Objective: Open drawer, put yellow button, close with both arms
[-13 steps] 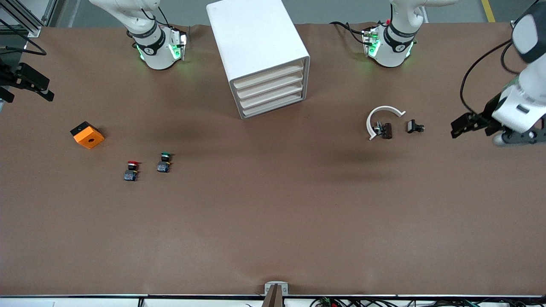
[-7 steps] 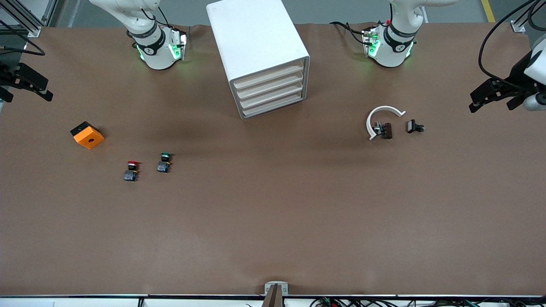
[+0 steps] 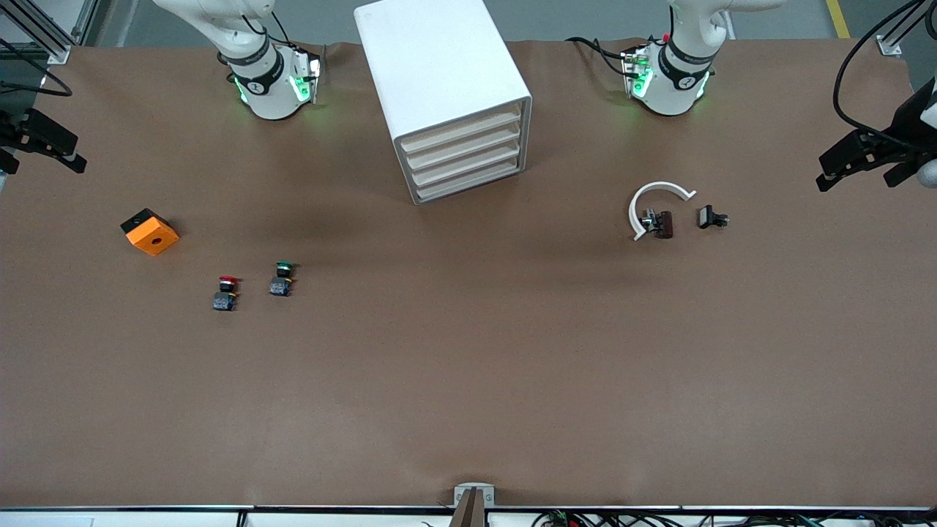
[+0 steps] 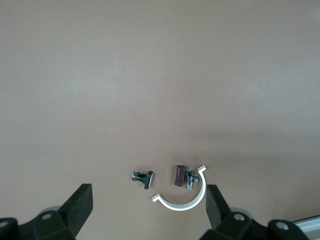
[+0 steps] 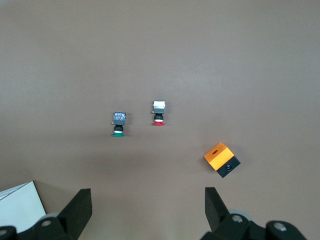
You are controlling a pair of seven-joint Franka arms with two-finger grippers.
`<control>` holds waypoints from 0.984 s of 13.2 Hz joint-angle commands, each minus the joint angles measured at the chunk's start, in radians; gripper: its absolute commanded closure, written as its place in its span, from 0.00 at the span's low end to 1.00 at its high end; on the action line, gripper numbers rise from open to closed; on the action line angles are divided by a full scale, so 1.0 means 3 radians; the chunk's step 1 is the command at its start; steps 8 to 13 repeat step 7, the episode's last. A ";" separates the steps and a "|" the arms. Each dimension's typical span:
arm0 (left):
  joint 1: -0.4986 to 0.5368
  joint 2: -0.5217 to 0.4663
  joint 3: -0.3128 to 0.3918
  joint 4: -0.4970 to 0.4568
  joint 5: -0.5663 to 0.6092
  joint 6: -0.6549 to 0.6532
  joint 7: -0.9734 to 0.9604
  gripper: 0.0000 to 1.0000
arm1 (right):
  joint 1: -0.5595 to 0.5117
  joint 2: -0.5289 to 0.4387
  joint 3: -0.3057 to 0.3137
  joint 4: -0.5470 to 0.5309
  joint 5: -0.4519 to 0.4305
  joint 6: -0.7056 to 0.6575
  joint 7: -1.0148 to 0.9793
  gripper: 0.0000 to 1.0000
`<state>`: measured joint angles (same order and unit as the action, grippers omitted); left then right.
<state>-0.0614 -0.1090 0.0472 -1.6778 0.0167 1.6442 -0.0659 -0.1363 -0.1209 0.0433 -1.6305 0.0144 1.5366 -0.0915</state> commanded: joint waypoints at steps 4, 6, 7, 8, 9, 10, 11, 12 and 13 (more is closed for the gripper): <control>-0.0071 0.0072 0.0042 0.0173 -0.0040 -0.0117 0.0030 0.00 | -0.0047 -0.0047 0.0029 -0.0031 0.0008 -0.0019 -0.0007 0.00; -0.0066 0.0072 0.0042 0.0173 -0.0040 -0.0137 0.0035 0.00 | -0.0047 -0.0047 0.0029 -0.0026 0.0008 -0.0019 -0.0007 0.00; -0.0061 0.0072 0.0042 0.0173 -0.0040 -0.0142 0.0035 0.00 | -0.0047 -0.0047 0.0029 -0.0026 0.0008 -0.0019 -0.0007 0.00; -0.0061 0.0072 0.0042 0.0173 -0.0040 -0.0142 0.0035 0.00 | -0.0047 -0.0047 0.0029 -0.0026 0.0008 -0.0019 -0.0007 0.00; -0.0061 0.0072 0.0042 0.0173 -0.0040 -0.0142 0.0035 0.00 | -0.0047 -0.0047 0.0029 -0.0026 0.0008 -0.0019 -0.0007 0.00; -0.0061 0.0072 0.0042 0.0173 -0.0040 -0.0142 0.0035 0.00 | -0.0047 -0.0047 0.0029 -0.0026 0.0008 -0.0019 -0.0007 0.00; -0.0061 0.0072 0.0042 0.0173 -0.0040 -0.0142 0.0035 0.00 | -0.0047 -0.0047 0.0029 -0.0026 0.0008 -0.0019 -0.0007 0.00; -0.0061 0.0072 0.0042 0.0173 -0.0040 -0.0142 0.0035 0.00 | -0.0047 -0.0047 0.0029 -0.0026 0.0008 -0.0019 -0.0007 0.00; -0.0061 0.0072 0.0042 0.0173 -0.0040 -0.0142 0.0035 0.00 | -0.0047 -0.0047 0.0029 -0.0026 0.0008 -0.0019 -0.0007 0.00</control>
